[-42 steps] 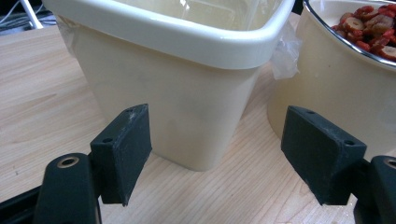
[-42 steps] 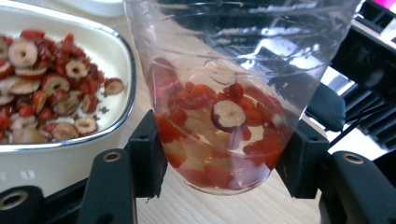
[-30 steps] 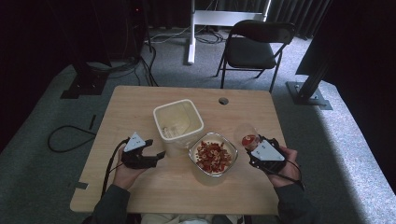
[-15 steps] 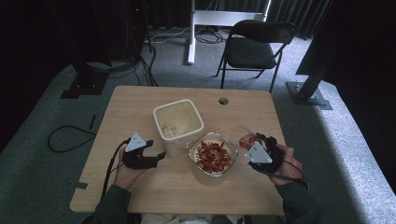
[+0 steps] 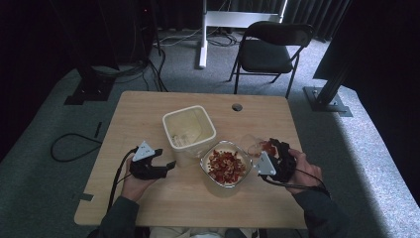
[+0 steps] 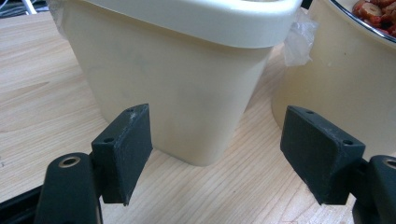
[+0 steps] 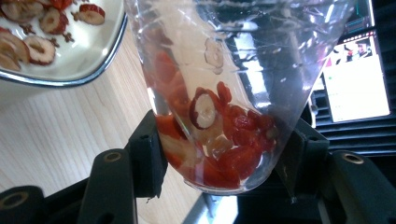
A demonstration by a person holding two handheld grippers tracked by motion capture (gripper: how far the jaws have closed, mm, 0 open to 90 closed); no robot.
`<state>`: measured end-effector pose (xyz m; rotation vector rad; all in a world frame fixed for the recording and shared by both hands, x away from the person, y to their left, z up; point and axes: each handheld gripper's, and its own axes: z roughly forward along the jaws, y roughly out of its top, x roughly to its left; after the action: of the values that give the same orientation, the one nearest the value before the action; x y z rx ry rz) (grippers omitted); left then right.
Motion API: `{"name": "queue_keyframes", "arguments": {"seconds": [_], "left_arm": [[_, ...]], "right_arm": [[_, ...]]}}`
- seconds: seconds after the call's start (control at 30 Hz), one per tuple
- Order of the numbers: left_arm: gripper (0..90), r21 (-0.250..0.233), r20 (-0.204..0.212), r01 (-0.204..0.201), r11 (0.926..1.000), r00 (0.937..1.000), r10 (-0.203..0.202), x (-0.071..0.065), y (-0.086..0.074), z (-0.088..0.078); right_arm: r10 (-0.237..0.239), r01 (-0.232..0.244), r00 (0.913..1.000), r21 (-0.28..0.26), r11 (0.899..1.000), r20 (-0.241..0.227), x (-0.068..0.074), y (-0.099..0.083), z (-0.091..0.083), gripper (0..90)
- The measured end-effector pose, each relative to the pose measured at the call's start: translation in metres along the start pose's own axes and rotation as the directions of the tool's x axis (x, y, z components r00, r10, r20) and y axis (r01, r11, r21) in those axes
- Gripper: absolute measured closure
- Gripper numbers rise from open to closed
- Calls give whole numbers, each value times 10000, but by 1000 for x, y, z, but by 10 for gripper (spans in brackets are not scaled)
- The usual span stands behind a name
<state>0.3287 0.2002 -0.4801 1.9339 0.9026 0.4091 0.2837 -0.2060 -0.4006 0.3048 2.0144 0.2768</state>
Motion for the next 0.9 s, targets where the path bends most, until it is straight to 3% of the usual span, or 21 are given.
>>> {"name": "queue_keyframes", "arguments": {"seconds": [0.23, 0.33, 0.47, 0.6, 0.63, 0.7, 0.73, 0.9], "left_arm": [[255, 9, 17, 7, 10000, 10000, -7, 0, 0, 0], [255, -9, 30, 7, 10000, 10000, -7, 0, 0, 0], [255, -17, 43, 30, 10000, 10000, -30, 0, 0, 1], [255, -30, 59, 46, 10000, 10000, -46, 0, -1, 1], [255, -30, 59, 46, 10000, 10000, -46, 0, -1, 1], [255, -57, 58, 39, 10000, 10000, -39, 0, -1, 0], [255, -69, 57, 45, 10000, 10000, -45, 0, -1, 0], [255, -76, 60, 38, 10000, 10000, -38, 1, -1, -1]], "right_arm": [[-861, 856, 9961, 242, 9960, 171, -1, 8, 0, 422], [-1337, 1323, 9904, 405, 9904, 350, 0, 13, 1, 422], [-2151, 2105, 9740, 671, 9753, 710, 0, 23, 1, 422], [-2980, 2901, 9487, 842, 9533, 1060, 2, 34, -1, 422], [-2980, 2901, 9487, 842, 9533, 1060, 2, 34, -1, 422], [-4034, 3870, 9032, 1277, 9132, 1470, 7, 42, -2, 422], [-4280, 4088, 8900, 1407, 9017, 1574, 8, 43, -3, 422], [-4940, 4613, 8483, 1919, 8663, 1907, 8, 43, -3, 423]]}}
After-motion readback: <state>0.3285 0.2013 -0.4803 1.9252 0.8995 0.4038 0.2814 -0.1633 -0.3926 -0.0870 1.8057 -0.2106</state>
